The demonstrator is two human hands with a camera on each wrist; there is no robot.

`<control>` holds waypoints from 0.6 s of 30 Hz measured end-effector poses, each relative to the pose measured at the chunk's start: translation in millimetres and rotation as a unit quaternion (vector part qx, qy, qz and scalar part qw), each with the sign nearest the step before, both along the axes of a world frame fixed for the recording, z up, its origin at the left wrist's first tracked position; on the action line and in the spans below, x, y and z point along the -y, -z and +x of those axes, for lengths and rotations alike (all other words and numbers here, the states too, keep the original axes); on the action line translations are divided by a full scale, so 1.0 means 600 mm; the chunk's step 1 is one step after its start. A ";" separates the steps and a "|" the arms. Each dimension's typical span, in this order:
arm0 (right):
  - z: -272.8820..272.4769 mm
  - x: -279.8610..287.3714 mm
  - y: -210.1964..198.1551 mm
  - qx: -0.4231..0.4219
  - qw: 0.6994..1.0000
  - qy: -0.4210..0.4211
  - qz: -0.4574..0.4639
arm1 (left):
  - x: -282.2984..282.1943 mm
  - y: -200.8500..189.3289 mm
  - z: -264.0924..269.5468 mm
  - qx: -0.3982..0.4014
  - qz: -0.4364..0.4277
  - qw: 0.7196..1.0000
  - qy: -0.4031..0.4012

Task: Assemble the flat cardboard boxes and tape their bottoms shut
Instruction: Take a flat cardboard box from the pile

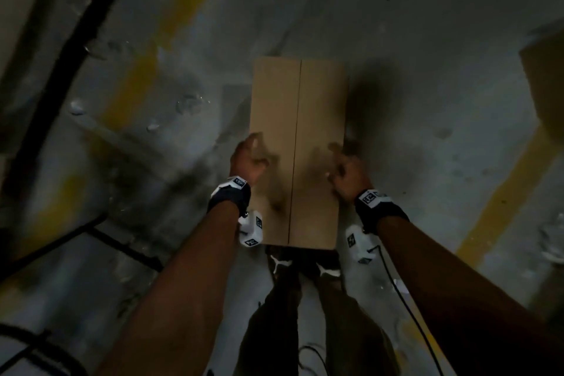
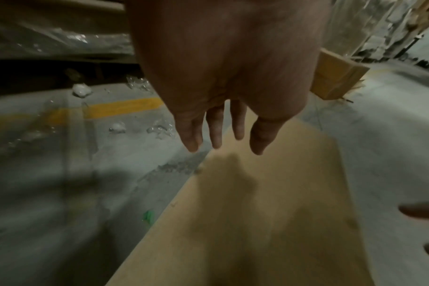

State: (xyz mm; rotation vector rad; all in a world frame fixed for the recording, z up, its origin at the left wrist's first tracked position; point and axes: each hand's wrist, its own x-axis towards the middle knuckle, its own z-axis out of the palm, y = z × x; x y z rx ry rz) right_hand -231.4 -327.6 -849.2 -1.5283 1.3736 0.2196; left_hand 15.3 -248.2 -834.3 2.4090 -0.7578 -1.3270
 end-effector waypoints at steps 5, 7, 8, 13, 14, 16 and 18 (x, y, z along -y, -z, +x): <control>0.033 0.011 0.048 0.009 0.996 0.087 0.007 | 0.015 0.048 0.005 -0.053 -0.005 0.995 -0.080; 0.033 0.008 0.035 0.025 0.990 0.137 0.023 | 0.019 0.033 0.004 -0.075 -0.006 0.991 -0.112; 0.032 0.007 0.015 0.042 0.986 0.157 0.022 | 0.018 0.019 0.003 -0.080 -0.009 0.989 -0.122; 0.030 0.010 -0.170 0.063 0.981 0.178 -0.039 | 0.022 -0.142 0.001 -0.059 -0.071 0.988 -0.128; 0.031 0.015 -0.222 0.069 0.980 0.180 -0.047 | 0.026 -0.192 0.000 -0.050 -0.082 0.987 -0.129; 0.032 0.025 -0.337 0.074 0.980 0.165 -0.081 | 0.034 -0.310 -0.004 -0.034 -0.110 0.984 -0.134; 0.029 0.038 -0.438 0.077 0.979 0.144 -0.121 | 0.038 -0.418 -0.009 -0.016 -0.134 0.981 -0.140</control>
